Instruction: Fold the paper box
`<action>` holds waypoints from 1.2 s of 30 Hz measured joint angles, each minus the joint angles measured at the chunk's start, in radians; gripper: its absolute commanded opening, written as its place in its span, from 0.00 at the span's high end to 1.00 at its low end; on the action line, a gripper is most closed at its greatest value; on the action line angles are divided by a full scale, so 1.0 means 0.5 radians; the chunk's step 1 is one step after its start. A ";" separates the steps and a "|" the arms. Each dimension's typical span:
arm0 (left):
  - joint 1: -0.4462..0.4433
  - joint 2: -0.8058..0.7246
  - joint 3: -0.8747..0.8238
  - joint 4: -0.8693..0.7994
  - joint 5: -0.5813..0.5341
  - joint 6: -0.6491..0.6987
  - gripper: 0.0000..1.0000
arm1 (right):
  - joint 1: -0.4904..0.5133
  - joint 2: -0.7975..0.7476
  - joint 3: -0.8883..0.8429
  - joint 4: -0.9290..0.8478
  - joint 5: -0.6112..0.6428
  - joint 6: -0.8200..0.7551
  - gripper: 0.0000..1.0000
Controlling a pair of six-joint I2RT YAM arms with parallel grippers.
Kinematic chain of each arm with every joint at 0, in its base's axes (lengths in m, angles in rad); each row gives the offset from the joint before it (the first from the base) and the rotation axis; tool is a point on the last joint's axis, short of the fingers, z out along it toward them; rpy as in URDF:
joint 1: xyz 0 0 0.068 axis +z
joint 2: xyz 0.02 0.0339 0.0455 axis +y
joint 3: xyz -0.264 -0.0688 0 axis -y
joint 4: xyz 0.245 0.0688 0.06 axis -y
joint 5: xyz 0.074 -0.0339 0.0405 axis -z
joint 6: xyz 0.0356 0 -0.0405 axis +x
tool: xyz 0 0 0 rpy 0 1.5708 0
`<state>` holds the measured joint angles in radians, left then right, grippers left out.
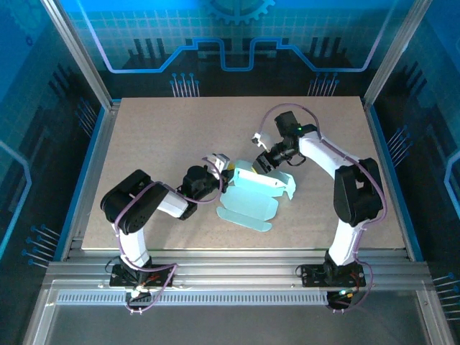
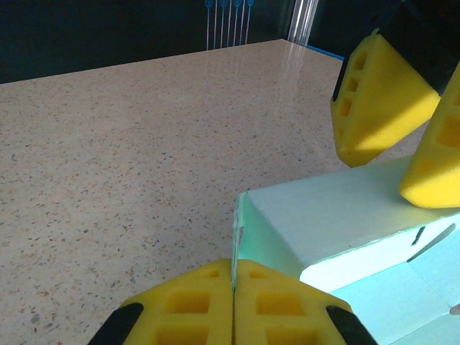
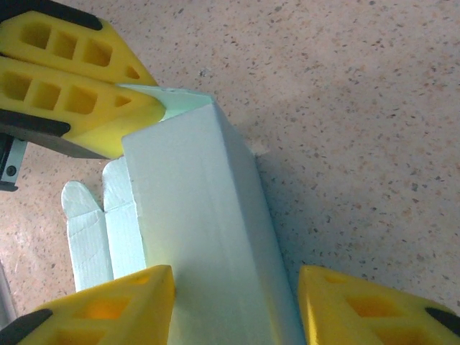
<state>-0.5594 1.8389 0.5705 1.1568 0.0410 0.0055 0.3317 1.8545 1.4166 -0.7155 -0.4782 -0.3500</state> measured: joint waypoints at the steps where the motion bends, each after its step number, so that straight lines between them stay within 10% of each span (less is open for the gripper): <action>1: 0.000 0.000 0.000 -0.001 0.000 0.001 1.00 | -0.002 0.013 0.011 -0.014 -0.012 -0.016 0.49; 21: -0.002 0.001 0.000 0.033 0.017 0.180 0.90 | -0.090 0.123 0.095 -0.159 -0.256 -0.050 0.57; 36: 0.000 0.001 -0.007 0.163 0.040 0.303 0.46 | -0.094 0.134 0.088 -0.152 -0.242 -0.003 0.61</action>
<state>-0.5594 1.8393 0.5671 1.2385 0.0608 0.1570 0.2848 1.9217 1.4605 -0.7914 -0.5991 -0.3515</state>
